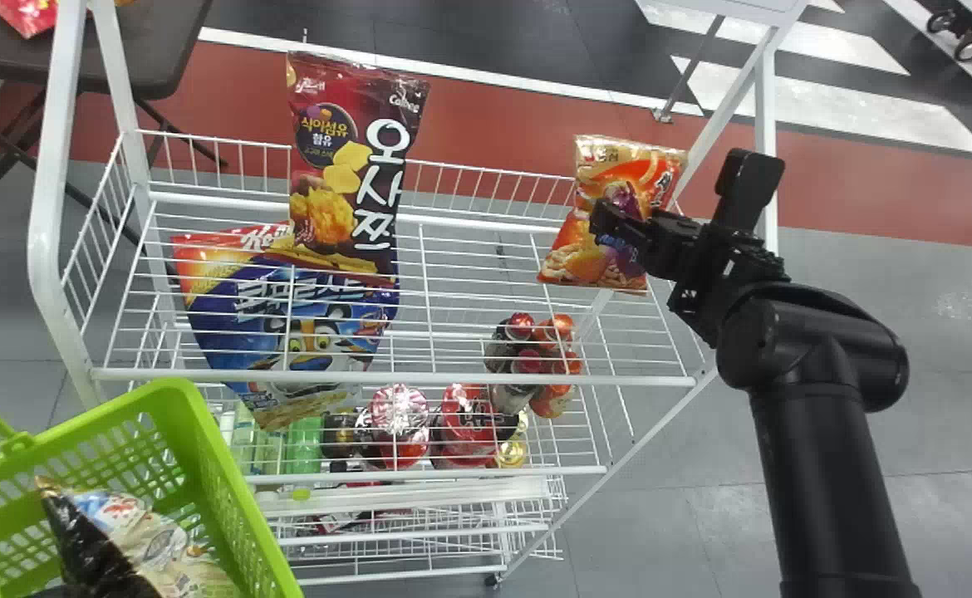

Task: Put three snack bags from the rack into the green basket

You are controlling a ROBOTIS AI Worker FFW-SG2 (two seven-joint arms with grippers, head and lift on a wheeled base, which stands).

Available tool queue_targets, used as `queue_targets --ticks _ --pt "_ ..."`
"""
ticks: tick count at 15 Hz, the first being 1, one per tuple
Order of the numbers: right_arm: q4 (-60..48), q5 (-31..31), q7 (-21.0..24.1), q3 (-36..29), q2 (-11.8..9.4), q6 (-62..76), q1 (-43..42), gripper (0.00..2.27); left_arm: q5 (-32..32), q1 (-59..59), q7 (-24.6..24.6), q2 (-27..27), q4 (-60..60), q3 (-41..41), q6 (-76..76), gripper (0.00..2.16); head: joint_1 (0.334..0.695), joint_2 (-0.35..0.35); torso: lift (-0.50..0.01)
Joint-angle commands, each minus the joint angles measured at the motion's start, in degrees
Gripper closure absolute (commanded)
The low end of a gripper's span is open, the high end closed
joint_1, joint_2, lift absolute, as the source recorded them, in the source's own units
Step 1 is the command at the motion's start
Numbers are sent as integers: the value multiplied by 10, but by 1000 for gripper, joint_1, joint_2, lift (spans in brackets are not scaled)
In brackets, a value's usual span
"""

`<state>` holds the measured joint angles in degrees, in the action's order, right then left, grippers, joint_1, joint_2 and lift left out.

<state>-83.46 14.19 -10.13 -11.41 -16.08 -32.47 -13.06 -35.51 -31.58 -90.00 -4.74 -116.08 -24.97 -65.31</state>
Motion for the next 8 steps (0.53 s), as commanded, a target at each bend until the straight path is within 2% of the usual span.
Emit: queue_targets --ticks 1,2,4,8 --pt "7 8 -6 2 -1 -18 -1 1696 -1 -2 0 0 -3 -3 0 2148 695 -312 0" --pt "-8 15 -5 -1 -1 -39 5 2138 -2 -2 0 0 -4 -3 0 2148 695 -310 0" --pt "-43 42 -6 -12 -1 -48 25 2250 -2 -2 0 0 -4 -3 0 2148 695 -306 0" --pt "-127 104 -14 -48 -1 -67 70 2250 -2 -2 1 1 -4 -3 0 2148 695 -301 0"
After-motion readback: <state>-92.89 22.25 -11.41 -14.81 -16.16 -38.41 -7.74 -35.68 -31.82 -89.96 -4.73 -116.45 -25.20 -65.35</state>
